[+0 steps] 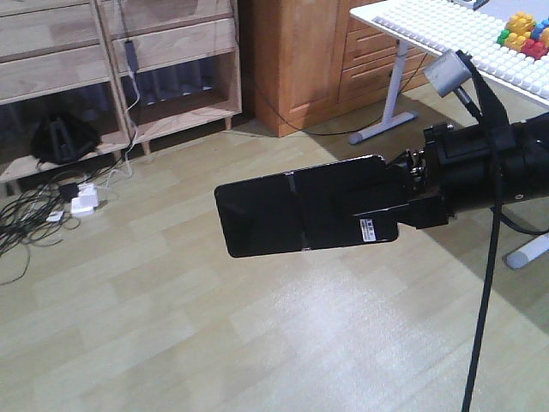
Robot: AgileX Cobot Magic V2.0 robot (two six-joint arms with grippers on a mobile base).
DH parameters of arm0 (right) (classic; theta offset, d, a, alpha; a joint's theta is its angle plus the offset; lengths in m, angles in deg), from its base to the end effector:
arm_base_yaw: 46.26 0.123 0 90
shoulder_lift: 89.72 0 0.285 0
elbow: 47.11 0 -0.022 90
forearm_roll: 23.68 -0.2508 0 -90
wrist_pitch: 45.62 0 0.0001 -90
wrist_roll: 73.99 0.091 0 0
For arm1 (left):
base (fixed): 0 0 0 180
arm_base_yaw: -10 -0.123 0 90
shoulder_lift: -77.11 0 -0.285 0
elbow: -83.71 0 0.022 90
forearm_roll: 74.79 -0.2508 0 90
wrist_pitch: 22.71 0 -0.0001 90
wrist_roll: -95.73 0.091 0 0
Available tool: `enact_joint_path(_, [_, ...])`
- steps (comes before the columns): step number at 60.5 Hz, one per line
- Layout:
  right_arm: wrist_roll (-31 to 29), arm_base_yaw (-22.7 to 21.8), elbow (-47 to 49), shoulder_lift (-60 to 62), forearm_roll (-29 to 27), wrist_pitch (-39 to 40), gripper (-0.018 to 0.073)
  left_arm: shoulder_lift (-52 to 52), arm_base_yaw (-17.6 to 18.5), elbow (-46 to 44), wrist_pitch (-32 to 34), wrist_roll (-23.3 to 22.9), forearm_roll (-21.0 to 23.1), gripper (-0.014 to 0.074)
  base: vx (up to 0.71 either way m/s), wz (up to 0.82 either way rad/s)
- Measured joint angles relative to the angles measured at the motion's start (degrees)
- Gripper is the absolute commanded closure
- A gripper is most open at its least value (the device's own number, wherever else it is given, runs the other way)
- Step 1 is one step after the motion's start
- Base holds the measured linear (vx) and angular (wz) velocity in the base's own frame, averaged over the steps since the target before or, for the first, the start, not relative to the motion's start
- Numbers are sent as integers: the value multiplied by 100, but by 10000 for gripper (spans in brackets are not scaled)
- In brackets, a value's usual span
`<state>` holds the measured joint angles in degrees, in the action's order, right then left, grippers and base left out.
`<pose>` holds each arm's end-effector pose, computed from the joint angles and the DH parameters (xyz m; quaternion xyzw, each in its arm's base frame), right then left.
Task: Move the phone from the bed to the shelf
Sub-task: 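Hold the phone while the base drives to the wooden shelf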
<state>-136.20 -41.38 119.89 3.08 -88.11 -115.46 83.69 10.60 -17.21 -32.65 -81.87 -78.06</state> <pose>0.2535 0.0990 0.3431 -0.3494 0.7796 0.4162 0.3112 0.0559 0.0003 0.1876 0.0369 0.7398 0.0331 0.6710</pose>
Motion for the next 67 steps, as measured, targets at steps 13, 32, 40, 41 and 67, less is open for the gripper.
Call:
enact_joint_path(13, [0,0,0,0,0,0,560,0,0,0,0,0,0,596,52,-18])
enact_joint_path(32, [0,0,0,0,0,5,560,0,0,0,-2,0,0,596,51,-17])
enact_joint_path(40, [0,0,0,0,0,5,560,0,0,0,-2,0,0,596,50,-15])
enact_joint_path(41, [0,0,0,0,0,5,560,0,0,0,-2,0,0,596,49,-12])
enact_joint_path(67, [0,0,0,0,0,5,560,0,0,0,-2,0,0,596,49,-2])
